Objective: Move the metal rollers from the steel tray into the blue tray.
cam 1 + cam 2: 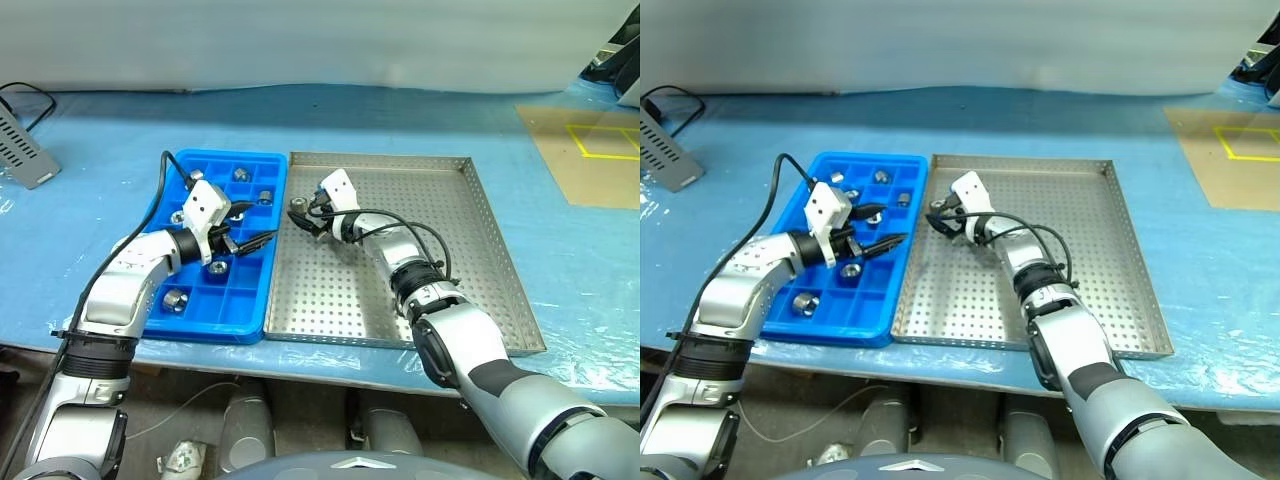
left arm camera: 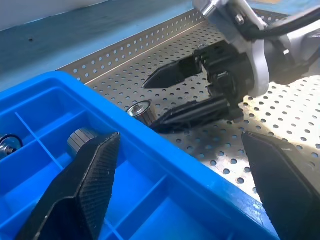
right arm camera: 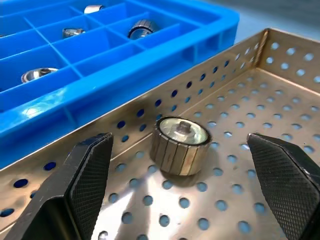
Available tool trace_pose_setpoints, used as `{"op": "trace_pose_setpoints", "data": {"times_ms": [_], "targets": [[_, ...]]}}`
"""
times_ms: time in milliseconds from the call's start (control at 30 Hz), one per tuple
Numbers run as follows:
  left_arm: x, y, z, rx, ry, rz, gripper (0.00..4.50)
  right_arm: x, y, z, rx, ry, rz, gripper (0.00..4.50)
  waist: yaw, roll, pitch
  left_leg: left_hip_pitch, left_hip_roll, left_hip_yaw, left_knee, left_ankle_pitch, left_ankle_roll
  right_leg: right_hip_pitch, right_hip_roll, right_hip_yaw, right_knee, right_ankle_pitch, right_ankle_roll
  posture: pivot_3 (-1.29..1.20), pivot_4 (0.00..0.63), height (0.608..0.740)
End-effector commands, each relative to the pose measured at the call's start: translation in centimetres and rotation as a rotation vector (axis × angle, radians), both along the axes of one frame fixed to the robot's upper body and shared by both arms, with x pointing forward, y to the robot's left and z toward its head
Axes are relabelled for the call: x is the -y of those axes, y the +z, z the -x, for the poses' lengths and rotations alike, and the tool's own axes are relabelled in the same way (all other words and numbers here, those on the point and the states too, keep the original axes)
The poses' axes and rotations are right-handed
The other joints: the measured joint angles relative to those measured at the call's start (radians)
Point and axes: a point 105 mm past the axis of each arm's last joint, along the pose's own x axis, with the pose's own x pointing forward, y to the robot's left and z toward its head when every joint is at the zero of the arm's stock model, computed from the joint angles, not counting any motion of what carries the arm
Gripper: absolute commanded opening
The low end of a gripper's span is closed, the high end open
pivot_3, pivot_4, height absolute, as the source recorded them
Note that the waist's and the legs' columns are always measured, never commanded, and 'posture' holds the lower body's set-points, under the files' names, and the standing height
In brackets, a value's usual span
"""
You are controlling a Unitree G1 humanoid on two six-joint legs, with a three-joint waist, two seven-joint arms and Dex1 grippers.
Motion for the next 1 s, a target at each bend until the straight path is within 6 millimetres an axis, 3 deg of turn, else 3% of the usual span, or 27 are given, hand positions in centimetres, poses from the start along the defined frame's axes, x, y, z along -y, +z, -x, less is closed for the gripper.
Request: {"op": "trace_pose_setpoints", "data": {"times_ms": [33, 433, 533, 700, 1000], "targets": [[0.3, 1.4, 0.1, 0.051, -0.012, 0.012, 4.08, -0.8, 1.7, -0.5, 0.059, -0.012, -0.023, 4.49, 0.000, 0.000, 0.000, 0.000, 0.000, 0.000, 0.000, 0.000, 0.000, 0.000, 0.000, 0.000, 0.000, 0.000, 0.000, 0.02, 0.150, 0.740], [2.3, 2.1, -0.8, 0.089, -0.013, 0.044, 4.08, -2.5, 1.2, -0.3, 0.066, -0.035, -0.012, 4.49, -0.007, 0.000, 0.000, 0.002, 0.001, 0.000, 0.000, 0.001, -0.001, 0.000, 0.000, 0.000, 0.002, 0.000, 0.000, 0.02, 0.150, 0.740], [3.5, 2.7, -0.8, 0.104, -0.027, 0.076, 4.08, -3.1, 1.2, -0.1, 0.058, -0.021, -0.029, 3.94, -0.014, 0.000, 0.000, 0.002, 0.001, 0.000, 0.000, 0.001, -0.001, 0.000, 0.000, 0.000, 0.002, 0.001, -0.001, 0.02, 0.150, 0.740], [3.6, 2.8, -0.4, 0.104, -0.023, 0.080, 4.08, -3.9, 1.3, 0.1, 0.056, -0.007, -0.042, 2.21, -0.022, 0.000, 0.000, 0.001, 0.001, 0.000, -0.001, 0.000, -0.001, 0.000, 0.000, 0.000, 0.000, 0.001, -0.001, 0.02, 0.150, 0.740], [2.0, 2.7, 0.4, 0.098, 0.028, 0.029, 4.08, -3.4, 1.3, 0.0, 0.054, -0.024, -0.061, 2.21, -0.025, 0.000, 0.000, -0.001, 0.001, 0.001, -0.004, 0.000, 0.000, -0.003, 0.000, 0.000, 0.000, 0.000, -0.003, 0.03, 0.150, 0.740]]}}
